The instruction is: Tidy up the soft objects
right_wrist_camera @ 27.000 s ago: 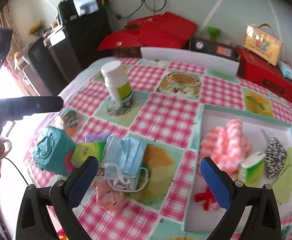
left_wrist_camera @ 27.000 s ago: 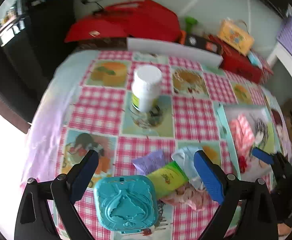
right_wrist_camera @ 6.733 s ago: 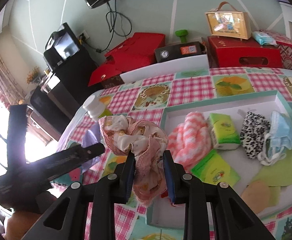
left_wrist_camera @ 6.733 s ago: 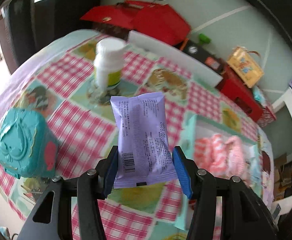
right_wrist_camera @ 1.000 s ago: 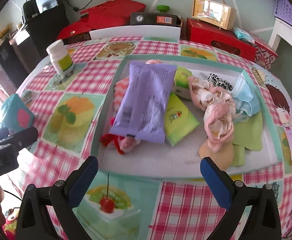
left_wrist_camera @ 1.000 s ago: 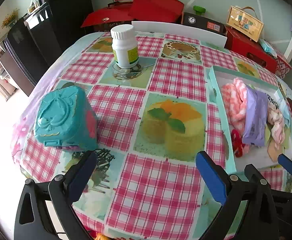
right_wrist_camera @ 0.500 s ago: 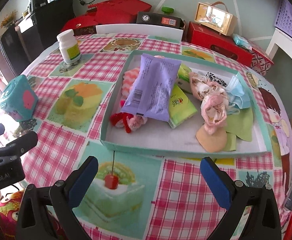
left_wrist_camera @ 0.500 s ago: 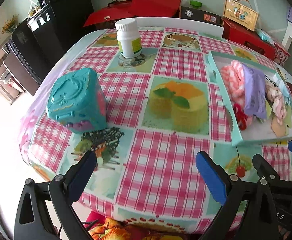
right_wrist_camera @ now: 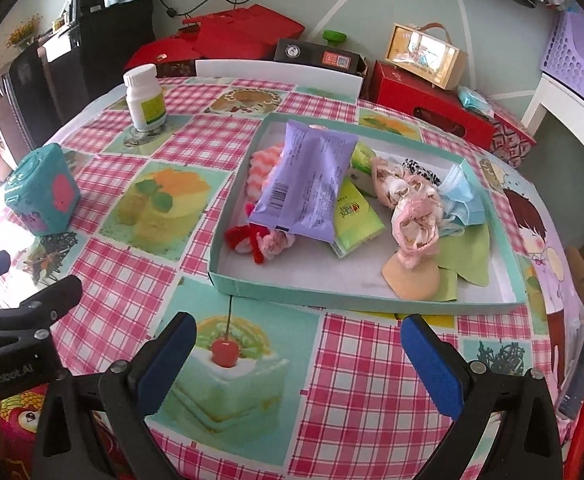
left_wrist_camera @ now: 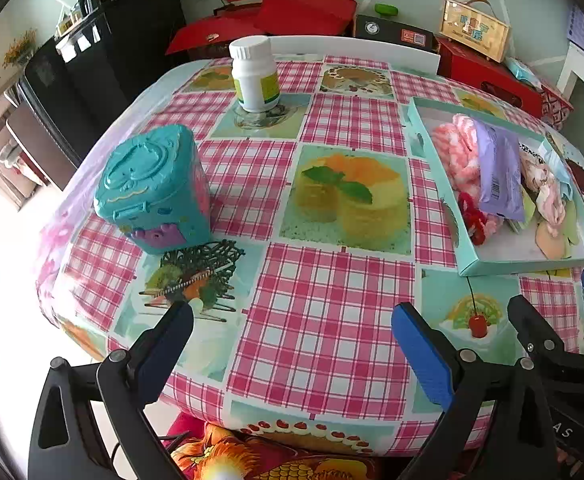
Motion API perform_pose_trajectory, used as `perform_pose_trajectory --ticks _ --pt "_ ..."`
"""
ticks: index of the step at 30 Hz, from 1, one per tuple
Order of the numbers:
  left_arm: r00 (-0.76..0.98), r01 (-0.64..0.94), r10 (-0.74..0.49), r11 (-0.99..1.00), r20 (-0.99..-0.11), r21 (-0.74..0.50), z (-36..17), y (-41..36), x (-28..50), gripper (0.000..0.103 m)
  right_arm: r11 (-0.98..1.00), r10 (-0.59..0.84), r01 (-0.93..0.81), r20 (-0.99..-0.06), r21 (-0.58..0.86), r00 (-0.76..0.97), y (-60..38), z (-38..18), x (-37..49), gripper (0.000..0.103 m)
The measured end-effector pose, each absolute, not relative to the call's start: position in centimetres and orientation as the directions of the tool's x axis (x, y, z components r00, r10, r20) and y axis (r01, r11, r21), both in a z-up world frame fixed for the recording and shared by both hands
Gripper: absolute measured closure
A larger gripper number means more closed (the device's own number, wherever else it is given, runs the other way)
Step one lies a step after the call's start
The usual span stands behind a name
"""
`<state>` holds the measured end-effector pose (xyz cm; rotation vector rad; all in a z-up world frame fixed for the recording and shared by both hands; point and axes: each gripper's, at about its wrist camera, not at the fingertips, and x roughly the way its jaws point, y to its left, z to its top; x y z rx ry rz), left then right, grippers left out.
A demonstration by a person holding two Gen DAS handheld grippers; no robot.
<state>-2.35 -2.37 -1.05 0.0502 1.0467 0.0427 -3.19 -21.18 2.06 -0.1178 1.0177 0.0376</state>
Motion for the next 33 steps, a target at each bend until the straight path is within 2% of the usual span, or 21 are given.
perform_pose_trajectory --ticks 12,33 --pt "0.507 -0.068 0.062 0.997 -0.860 0.032 -0.9 -1.2 -2.7 0.004 0.997 -0.025 -0.051 -0.833 -0.064 0.552 -21.9 2.5 -3.3 0.000" --pt "0.532 -0.058 0.074 0.997 -0.843 0.050 -0.5 -1.6 -3.1 0.004 0.999 -0.030 -0.018 -0.829 -0.048 0.559 -22.6 2.6 -3.5 0.000"
